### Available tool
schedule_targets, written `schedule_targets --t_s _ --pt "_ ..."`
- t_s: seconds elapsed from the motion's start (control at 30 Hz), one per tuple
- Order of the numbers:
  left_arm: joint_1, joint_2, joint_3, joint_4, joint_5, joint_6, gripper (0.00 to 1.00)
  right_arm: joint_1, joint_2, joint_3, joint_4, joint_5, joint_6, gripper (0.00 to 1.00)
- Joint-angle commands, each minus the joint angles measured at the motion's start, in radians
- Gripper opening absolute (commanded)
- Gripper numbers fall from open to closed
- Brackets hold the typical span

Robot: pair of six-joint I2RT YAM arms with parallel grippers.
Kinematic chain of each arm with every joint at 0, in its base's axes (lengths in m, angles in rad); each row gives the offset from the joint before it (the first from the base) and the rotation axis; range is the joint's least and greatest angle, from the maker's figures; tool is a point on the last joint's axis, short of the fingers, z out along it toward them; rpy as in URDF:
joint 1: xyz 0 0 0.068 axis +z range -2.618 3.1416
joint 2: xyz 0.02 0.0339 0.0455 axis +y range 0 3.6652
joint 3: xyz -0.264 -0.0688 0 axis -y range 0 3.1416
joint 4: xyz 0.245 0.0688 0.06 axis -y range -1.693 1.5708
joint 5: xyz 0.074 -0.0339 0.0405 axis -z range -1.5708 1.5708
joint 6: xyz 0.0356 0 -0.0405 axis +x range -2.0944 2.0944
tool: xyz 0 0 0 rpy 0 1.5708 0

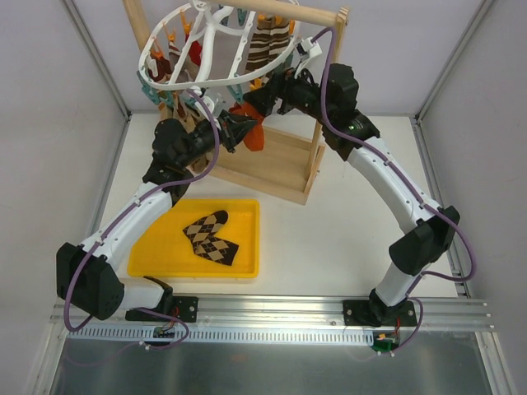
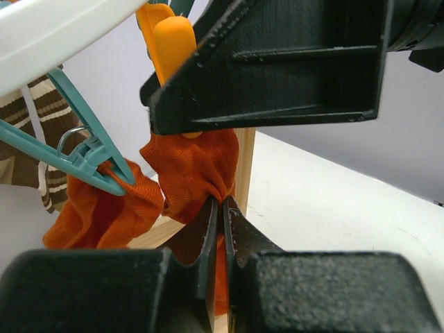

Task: Clip the socks to the hanger
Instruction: Clamp the sock onto the hanger, then reset both arms

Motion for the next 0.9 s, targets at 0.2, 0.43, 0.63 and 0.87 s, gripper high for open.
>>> schedule_targets --t_s 0.2,0.43,0.63,0.87 --pt "0.012 -0.015 0.031 0.015 -0.048 0.011 0.51 -0.014 -0.207 -0.045 -0.211 0.038 -0.073 1.00" --pt "0.013 -0.078 0.147 -0.383 -0.343 -0.090 0.99 -0.014 -0.411 -0.226 -0.309 0.170 -0.079 1.00" --pt "0.042 -0.256 0.069 -0.633 -0.408 -0.205 0.99 -0.014 -0.604 -0.435 -0.298 0.265 -0.121 1.00" --pt "0.102 -0.397 -0.107 -0.859 -0.500 -0.332 0.99 -0.014 -0.816 -0.726 -0.223 0.313 -0.090 1.00"
